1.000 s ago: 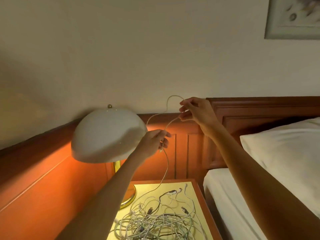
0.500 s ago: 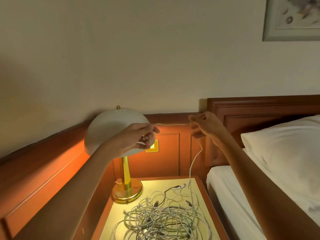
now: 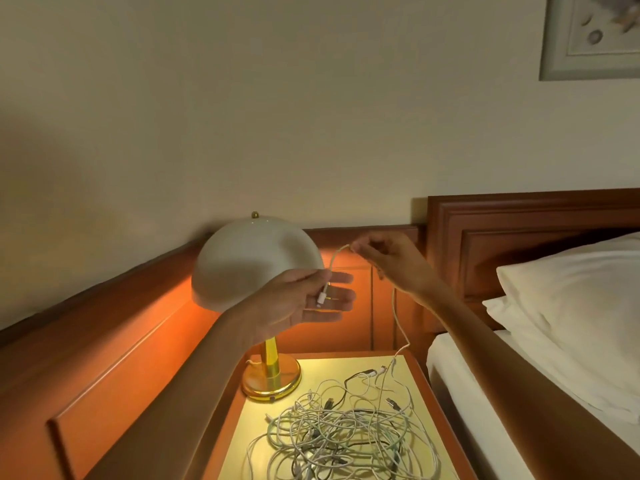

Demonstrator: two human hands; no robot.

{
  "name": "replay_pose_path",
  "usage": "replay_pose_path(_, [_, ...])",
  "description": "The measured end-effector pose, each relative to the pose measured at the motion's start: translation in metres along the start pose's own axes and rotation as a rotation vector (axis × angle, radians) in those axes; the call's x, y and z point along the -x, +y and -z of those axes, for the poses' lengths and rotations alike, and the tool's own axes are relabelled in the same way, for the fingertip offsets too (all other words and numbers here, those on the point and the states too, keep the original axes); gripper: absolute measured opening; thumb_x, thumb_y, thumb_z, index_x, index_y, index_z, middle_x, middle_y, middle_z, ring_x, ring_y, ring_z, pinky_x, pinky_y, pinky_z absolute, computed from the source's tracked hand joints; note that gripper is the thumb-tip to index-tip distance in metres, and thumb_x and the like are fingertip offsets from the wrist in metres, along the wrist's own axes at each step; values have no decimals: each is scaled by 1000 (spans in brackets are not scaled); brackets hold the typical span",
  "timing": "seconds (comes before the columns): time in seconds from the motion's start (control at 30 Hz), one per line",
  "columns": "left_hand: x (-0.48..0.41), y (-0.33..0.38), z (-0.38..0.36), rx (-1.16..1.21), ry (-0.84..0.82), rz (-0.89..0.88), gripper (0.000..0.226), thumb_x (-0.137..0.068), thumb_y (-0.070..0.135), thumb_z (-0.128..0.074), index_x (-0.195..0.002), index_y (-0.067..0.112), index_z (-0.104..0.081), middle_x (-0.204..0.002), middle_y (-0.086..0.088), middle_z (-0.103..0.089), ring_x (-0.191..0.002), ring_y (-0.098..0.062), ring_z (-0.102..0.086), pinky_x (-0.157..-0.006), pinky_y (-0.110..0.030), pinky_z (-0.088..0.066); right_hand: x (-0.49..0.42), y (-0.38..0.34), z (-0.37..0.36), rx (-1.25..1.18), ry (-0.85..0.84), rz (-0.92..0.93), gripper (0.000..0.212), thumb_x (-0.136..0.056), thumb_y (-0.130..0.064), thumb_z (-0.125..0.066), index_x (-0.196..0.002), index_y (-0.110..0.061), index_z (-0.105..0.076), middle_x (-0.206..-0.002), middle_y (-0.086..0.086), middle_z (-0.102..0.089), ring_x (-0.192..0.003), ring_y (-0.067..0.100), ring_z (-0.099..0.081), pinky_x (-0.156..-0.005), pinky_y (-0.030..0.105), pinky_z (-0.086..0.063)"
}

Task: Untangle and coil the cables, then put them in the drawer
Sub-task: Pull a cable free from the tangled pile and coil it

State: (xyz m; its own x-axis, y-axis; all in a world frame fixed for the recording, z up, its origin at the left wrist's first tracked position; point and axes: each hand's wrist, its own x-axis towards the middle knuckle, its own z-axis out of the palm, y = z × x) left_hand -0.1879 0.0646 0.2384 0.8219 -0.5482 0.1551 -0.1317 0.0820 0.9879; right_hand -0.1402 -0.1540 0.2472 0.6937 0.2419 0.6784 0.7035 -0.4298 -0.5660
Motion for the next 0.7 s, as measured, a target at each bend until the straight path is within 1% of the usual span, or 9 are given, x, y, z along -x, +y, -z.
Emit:
replay_pose_path(0.1, [5,0,-6,12,-75,-29,34,-102,21,-45,-127,4,-60,-114,-18,-68,-103,-28,-67,-85,-35,-56,-13,-12,-5,96,60,79,14,-95,-35,-64,-92,-28,-76,-79,-8,-73,-74,19,-66,-72,42,-53])
replay_pose_path(0.17, [6,4,-12,51,-91,-86,31,-100,19,-46,-124,5,-62,-110,-16,-69,-98,-26,-68,-82,-33,-57,-15,-17,-11,104,83,72,25,-90,-48,-60,-93,-29,-77,-81,-1,-74,-78,27,-68,-74,47,-54])
replay_pose_path(0.23, [3,9,-15,133,-65,-181,31,-100,18,-45,-122,5,-62,-114,-15,-69,-102,-25,-69,-81,-31,-57,-7,-14,-20,85,77,62,35,-84,-56,-50,-88,-32,-76,-79,-2,-74,-73,22,-68,-71,42,-54])
replay_pose_path(0.33, [-8,11,-5,367,22,-327,35,-102,18,-40,-129,1,-55,-128,-15,-64,-118,-23,-63,-91,-29,-55,23,-7,-45,14,40,-8,30,-93,-58,-49,-78,-45,-71,-55,-9,-54,-49,10,-45,-54,29,-37])
replay_pose_path(0.43, [-24,-3,9,420,197,-387,36,-103,18,-41,-133,0,-52,-133,-15,-61,-120,-22,-61,-98,-30,-52,58,-2,-69,53,-43,-81,30,-103,-38,-47,-98,-26,-74,-47,-12,-50,-42,2,-43,-50,23,-34])
replay_pose_path(0.5, [-31,-19,16,351,312,-401,34,-103,17,-42,-132,2,-53,-132,-13,-62,-118,-20,-63,-99,-30,-51,79,-7,-78,128,-170,-113,31,-106,-34,-43,-108,-19,-71,-49,-9,-53,-42,3,-49,-49,21,-39])
replay_pose_path(0.57, [-34,-33,23,154,368,-388,35,-103,16,-45,-135,3,-52,-132,-9,-62,-118,-17,-63,-98,-27,-51,89,-18,-76,221,-266,-135,28,-106,-32,-43,-113,-21,-68,-56,-8,-58,-45,5,-54,-50,21,-43])
replay_pose_path(0.63, [-31,-43,27,-123,335,-310,36,-101,16,-49,-134,4,-54,-131,-8,-63,-116,-15,-63,-96,-26,-51,84,-31,-63,438,-265,-92,27,-105,-32,-46,-116,-25,-69,-73,-7,-67,-61,11,-61,-63,26,-49])
replay_pose_path(0.7, [-26,-48,28,-272,208,-186,35,-99,15,-51,-132,2,-57,-124,-10,-67,-108,-15,-66,-94,-27,-53,66,-41,-42,626,-236,-27,24,-101,-35,-52,-114,-28,-72,-90,-3,-75,-79,16,-66,-78,32,-53])
